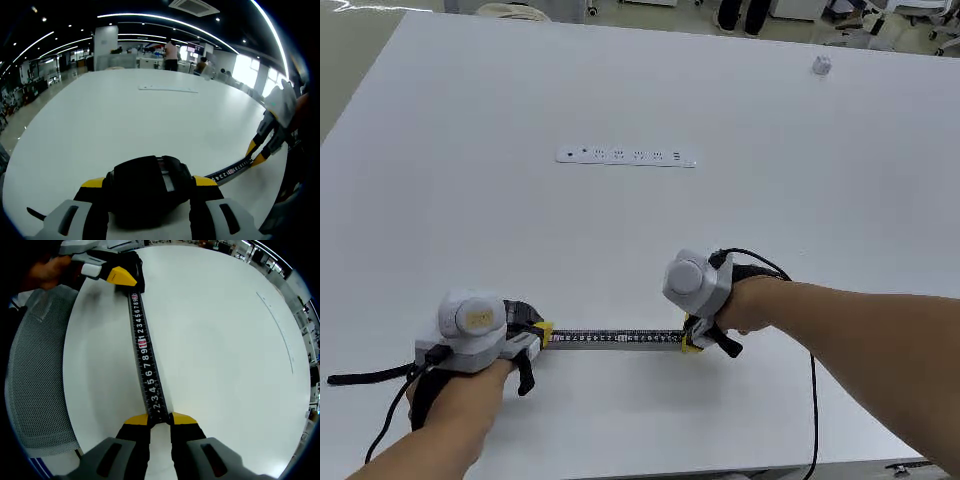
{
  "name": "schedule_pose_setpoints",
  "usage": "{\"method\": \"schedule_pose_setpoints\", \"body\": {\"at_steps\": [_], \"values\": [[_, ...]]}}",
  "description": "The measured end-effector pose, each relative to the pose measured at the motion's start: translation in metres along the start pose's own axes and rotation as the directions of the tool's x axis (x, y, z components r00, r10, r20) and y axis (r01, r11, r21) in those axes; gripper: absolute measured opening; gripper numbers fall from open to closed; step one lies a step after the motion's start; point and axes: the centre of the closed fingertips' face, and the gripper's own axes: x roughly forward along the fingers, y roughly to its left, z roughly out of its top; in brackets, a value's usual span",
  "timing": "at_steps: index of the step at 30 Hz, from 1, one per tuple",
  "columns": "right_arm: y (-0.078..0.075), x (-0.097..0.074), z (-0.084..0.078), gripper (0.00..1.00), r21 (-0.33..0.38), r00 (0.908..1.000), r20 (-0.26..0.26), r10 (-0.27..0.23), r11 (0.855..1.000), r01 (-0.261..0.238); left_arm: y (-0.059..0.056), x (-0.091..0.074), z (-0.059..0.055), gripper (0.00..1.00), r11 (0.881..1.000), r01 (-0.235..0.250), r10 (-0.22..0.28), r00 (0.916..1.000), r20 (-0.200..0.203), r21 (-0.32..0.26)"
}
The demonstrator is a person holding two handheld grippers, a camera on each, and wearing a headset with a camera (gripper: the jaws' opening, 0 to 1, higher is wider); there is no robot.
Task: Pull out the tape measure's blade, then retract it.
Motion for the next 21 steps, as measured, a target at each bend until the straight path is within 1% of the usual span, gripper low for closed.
{"method": "schedule_pose_setpoints", "body": {"at_steps": [21], "values": [[0.0022,0.0011,0.0074,0.15,-0.001,0.9999,0.012,0.001,1.0,-0.001,0.0001,0.0005,0.0001,0.62,1.0,0.003,-0.003,1.0,-0.003,-0.001]]}}
